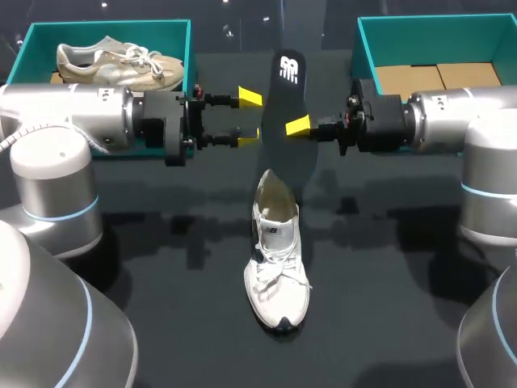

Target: Take the shoe out of the shoebox, open the shoe tongue, remove and reinsert the insole, then place the shoe into the shoebox

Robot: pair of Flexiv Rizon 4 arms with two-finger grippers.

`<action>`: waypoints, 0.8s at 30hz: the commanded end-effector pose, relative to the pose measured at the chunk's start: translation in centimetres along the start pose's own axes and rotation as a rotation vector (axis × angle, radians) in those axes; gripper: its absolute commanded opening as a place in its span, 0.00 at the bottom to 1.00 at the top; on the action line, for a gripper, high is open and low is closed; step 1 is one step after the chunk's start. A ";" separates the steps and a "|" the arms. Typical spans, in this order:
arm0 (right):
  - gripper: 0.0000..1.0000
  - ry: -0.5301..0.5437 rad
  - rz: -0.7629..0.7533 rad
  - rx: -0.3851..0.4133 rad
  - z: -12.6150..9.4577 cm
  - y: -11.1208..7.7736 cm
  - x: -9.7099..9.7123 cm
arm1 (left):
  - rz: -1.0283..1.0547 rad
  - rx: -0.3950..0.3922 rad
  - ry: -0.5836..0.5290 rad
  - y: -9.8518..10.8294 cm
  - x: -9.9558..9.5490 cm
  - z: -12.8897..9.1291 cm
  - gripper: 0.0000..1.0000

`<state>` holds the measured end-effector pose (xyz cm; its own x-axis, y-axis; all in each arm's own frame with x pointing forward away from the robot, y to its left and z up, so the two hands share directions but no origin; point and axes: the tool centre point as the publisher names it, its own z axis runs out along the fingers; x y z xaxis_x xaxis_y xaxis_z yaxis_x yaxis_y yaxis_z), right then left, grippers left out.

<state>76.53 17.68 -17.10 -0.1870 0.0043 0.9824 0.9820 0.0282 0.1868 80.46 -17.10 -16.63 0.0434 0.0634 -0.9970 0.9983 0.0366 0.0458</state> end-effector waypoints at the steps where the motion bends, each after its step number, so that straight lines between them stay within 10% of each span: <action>1: 0.00 0.001 0.000 -0.003 -0.9 -0.2 0.0 | -0.033 -0.030 0.024 -1.3 -0.5 -2.4 1.00; 24: 0.00 0.004 -0.029 -0.026 -2.3 0.3 -0.3 | -0.229 -0.096 0.119 -1.9 -0.1 -5.1 1.00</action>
<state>76.81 16.00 -17.29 -0.2074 0.0028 0.9782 0.9783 0.0013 0.2074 79.48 -13.11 -17.12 -0.1423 0.1168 -0.9829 0.9847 0.1174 -0.1286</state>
